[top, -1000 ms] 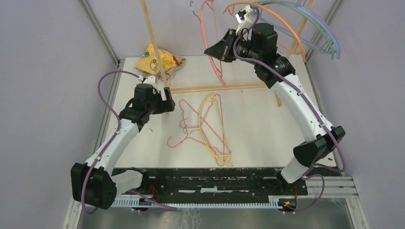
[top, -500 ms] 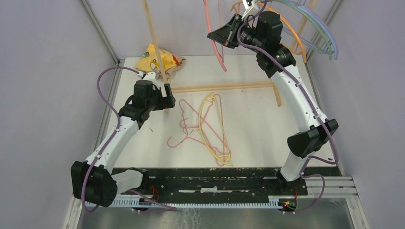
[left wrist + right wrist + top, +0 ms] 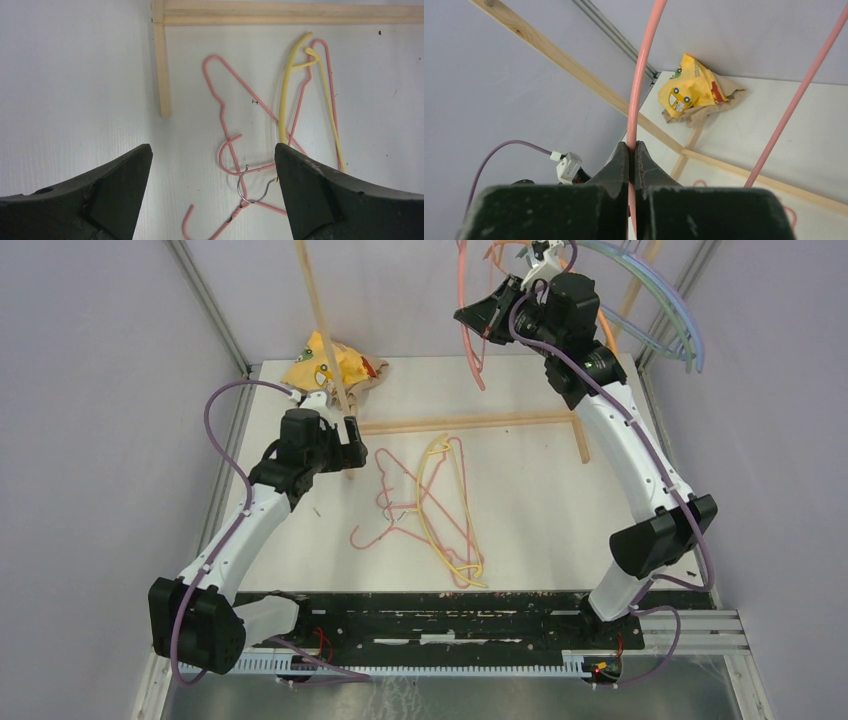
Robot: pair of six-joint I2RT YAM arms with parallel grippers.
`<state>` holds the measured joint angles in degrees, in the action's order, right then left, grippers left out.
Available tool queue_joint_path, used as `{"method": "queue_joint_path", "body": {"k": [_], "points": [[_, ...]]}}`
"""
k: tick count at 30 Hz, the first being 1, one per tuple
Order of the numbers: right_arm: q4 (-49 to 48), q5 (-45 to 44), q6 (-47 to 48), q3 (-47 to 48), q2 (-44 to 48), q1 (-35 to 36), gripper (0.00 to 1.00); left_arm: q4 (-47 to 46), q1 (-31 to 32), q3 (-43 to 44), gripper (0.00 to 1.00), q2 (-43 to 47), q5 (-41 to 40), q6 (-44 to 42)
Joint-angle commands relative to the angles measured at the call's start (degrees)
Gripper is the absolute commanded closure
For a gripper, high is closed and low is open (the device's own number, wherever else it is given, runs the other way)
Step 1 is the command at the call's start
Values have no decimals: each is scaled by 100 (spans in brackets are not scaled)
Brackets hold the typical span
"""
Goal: Organize the hangers
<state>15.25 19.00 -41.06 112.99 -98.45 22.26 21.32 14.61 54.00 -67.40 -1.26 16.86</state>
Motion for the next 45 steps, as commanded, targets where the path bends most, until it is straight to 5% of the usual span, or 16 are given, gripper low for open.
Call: {"method": "queue_joint_path", "body": {"k": [1,11,21,29,38,45], "points": [[-322,-615,351,-273,707,-115,100,24,15,70,1,16,139,-385],[36,-848,463,-893,1311,-559,98,126,15,130,1,-190,251,-394],[533,-803,780,-771,1464,-592,49,163,20,61,1,-197,141,-397],[922,-432,1135,-357,1578,-593,32,152,14,-86,1,-157,114,-343],[1357,-118,1633,93,1879,-556,27,51,15,-361,1,-177,26,-286],[1950,-316,2321,413,1625,677,27,51,16,-584,1,-143,-111,-191]]}}
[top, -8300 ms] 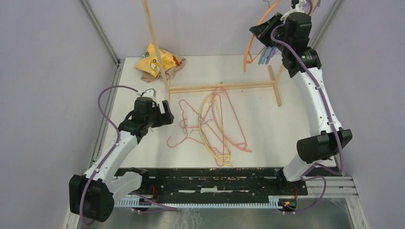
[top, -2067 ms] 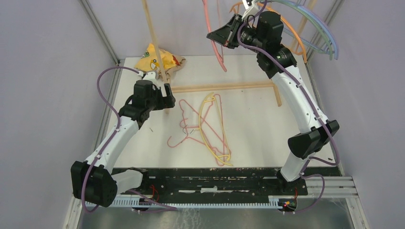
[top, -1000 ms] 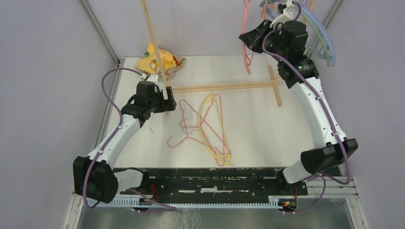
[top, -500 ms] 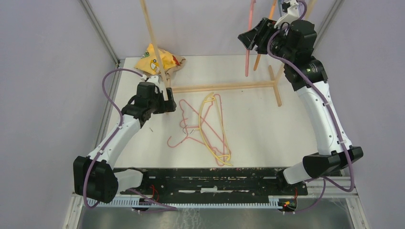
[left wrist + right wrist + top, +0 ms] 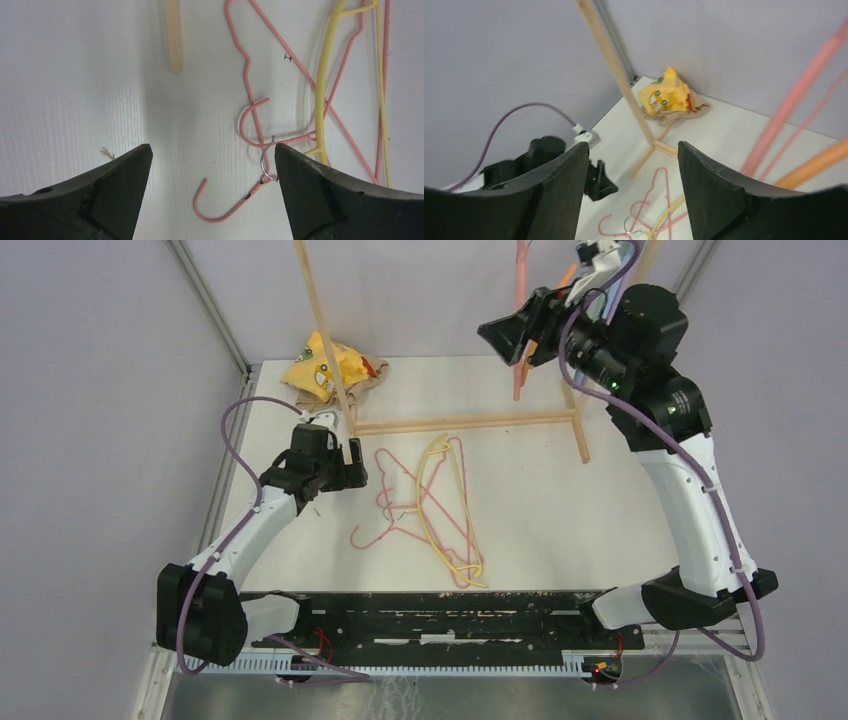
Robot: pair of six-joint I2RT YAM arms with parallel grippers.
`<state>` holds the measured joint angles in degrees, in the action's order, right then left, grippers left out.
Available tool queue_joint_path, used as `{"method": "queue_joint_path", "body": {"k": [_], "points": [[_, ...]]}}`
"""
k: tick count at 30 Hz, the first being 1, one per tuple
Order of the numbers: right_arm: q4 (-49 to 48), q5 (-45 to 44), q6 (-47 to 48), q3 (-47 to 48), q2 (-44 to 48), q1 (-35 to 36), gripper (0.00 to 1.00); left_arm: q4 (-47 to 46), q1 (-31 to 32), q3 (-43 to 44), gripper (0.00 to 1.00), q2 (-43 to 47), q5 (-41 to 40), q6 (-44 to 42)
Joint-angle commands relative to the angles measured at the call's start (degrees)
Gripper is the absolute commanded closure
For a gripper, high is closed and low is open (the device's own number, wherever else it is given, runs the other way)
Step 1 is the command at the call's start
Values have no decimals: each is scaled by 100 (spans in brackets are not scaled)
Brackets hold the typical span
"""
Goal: Organize the hangers
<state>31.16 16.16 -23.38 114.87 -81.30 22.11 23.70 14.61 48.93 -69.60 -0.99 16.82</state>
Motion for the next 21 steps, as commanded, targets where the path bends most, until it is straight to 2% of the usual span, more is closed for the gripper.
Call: {"method": "queue_joint_path", "body": {"k": [1,6,12,16,21], "points": [[454,-33,591,248,-193,900,27,-170,17,-99,1,87,-144,-168],[920,-295,819,24,-619,1878,29,-95,17,-182,1,288,-239,-99],[1274,-727,1026,-716,-972,2447,31,111,15,-163,1,483,-337,-94],[1453,-795,1069,-1530,-1262,2705,37,178,15,-304,1,615,-378,-36],[979,-899,886,-2817,-1406,3041,41,181,15,-599,1,818,-463,96]]}}
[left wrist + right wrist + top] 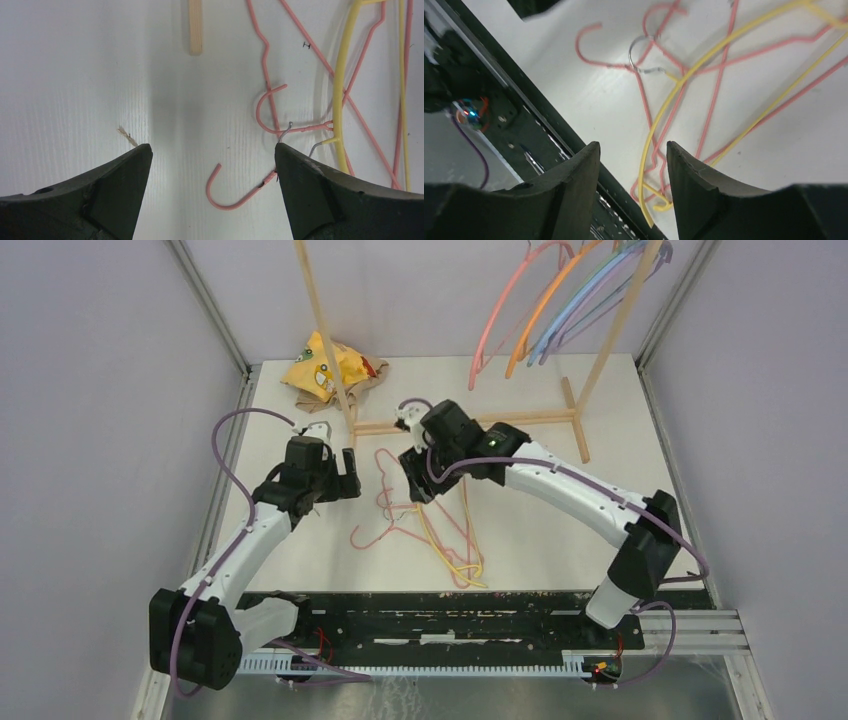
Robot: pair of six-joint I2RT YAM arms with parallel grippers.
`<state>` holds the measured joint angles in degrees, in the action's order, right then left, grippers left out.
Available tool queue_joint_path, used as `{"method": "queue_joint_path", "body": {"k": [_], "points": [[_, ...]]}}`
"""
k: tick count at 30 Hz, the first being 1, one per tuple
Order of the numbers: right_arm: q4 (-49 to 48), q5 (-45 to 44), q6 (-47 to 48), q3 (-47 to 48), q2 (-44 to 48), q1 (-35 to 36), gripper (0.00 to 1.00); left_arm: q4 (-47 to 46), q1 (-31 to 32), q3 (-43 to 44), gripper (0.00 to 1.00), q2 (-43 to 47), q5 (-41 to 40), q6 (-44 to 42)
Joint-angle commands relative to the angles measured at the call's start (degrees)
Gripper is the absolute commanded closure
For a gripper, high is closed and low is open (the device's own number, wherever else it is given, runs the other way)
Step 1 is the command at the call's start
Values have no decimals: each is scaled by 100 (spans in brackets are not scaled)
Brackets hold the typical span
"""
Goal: Organize the hangers
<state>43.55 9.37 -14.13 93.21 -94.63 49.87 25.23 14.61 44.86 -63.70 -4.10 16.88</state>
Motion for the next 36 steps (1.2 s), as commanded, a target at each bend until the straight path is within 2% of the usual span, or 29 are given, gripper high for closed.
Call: {"method": "queue_joint_path", "body": {"k": [1,10,18,23,29,32,36], "points": [[-307,-269,-47,-831,-135,343,41,29,16,-238,1,254,-155,106],[-1054,-458,-315,-1752,-646,735,45,59,14,-297,1,271,-138,115],[-1303,-854,-274,-1935,-1163,721,45,116,15,-324,1,316,-98,89],[-1370,-805,-179,-1954,-1517,717,46,132,13,-402,1,426,-74,176],[-1516,-973,-229,-2159,-1602,681,47,191,15,-383,1,473,-90,172],[-1508,-1027,-239,-2222,-1620,671,53,215,15,-356,1,481,-112,157],[-1390,-992,-252,-2187,-1503,659,73,210,20,-347,1,458,-108,148]]}}
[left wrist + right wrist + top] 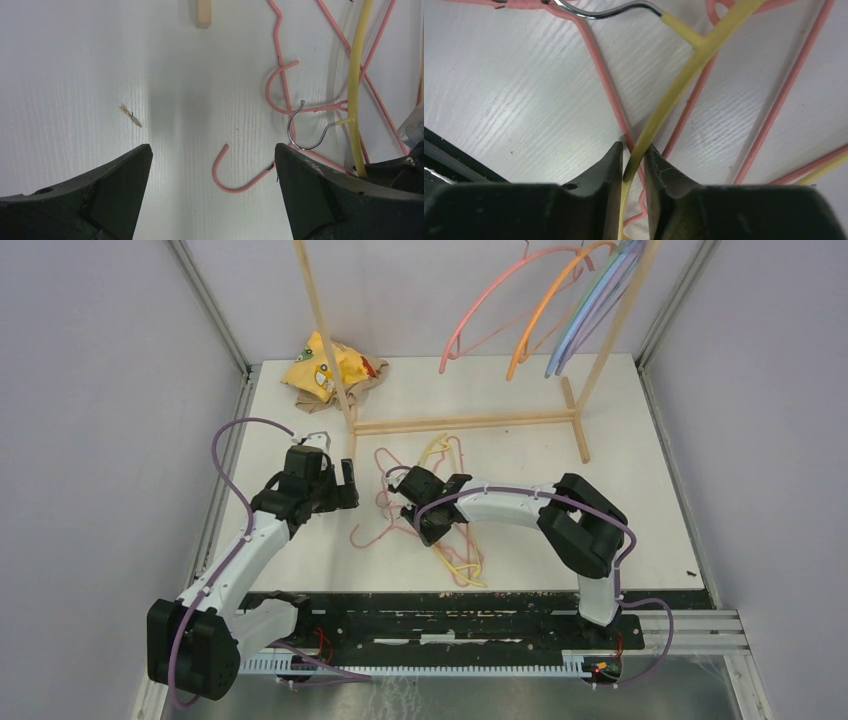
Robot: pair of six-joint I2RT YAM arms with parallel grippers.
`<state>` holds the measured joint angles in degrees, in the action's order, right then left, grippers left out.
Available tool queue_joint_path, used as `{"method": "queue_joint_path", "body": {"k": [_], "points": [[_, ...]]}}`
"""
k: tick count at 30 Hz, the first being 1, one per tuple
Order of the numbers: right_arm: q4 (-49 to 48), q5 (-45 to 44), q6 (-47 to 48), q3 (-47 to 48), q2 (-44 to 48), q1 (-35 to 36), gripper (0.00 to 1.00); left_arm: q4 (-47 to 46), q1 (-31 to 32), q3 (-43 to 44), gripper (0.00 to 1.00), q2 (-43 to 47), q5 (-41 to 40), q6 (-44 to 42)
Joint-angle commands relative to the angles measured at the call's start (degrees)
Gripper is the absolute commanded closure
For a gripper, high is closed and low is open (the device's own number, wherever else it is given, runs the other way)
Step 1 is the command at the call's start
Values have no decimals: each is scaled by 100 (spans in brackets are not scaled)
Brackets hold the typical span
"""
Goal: Organize the hangers
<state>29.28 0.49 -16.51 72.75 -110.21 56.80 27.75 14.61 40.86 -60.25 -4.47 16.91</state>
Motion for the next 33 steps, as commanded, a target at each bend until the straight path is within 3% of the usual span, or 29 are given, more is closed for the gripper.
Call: {"method": "queue_joint_path", "body": {"k": [1,3,5,17,22,28,33], "points": [[59,-121,-22,-145,132,-33,81,-61,16,53,1,110,-73,142],[90,-198,-53,-148,396,-42,95,-89,14,38,1,117,-78,139],[159,-321,-126,-123,635,-44,99,-113,15,15,1,139,-80,145],[1306,-276,-631,832,2142,-60,99,-289,15,-92,1,259,-109,157],[650,310,-1387,1112,2558,-326,99,-363,15,-130,1,272,-94,137],[116,1162,-1940,2519,2074,-406,99,-405,16,-81,1,289,-22,137],[-144,901,-2124,3995,1440,-419,99,-420,16,-48,1,292,57,136]]}}
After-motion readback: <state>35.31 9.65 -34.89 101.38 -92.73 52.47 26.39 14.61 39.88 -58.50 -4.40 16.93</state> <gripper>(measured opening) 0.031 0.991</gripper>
